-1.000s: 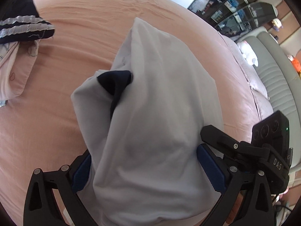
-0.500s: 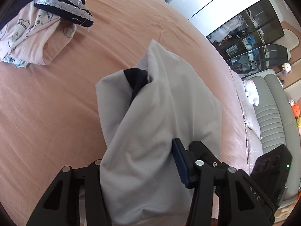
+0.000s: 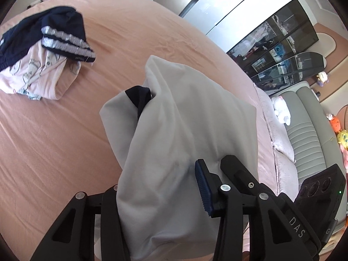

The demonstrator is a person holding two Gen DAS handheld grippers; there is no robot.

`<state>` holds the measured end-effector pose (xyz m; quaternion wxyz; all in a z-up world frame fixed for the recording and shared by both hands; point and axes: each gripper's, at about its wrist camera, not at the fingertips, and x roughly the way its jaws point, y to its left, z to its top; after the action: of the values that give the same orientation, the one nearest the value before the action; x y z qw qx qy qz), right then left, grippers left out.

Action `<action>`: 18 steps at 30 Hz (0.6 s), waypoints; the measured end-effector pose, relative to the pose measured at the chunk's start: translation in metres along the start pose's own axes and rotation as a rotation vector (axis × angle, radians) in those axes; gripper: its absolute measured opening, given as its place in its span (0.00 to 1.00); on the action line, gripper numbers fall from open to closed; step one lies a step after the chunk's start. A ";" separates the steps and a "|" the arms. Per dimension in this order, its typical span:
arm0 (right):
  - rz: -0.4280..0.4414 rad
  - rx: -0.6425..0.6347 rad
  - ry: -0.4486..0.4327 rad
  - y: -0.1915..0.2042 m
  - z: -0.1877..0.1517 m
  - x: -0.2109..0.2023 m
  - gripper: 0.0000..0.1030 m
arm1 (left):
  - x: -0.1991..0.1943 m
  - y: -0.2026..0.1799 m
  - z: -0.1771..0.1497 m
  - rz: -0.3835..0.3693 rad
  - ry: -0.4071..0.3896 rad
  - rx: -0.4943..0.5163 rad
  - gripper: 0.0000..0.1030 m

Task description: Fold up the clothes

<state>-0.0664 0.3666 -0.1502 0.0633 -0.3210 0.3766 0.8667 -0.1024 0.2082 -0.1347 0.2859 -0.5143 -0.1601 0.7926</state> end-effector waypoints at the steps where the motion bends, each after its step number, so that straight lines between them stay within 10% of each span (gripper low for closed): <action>1: 0.008 0.002 -0.009 0.001 0.002 -0.005 0.32 | 0.001 -0.007 0.001 -0.003 -0.005 0.007 0.39; 18: -0.056 0.104 -0.187 -0.063 0.031 -0.125 0.32 | 0.044 -0.144 -0.030 -0.105 0.068 0.163 0.39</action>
<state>0.0385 0.4492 -0.0978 0.1389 -0.2453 0.4045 0.8700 -0.0468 0.3472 -0.1001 0.3730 -0.5069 -0.1122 0.7690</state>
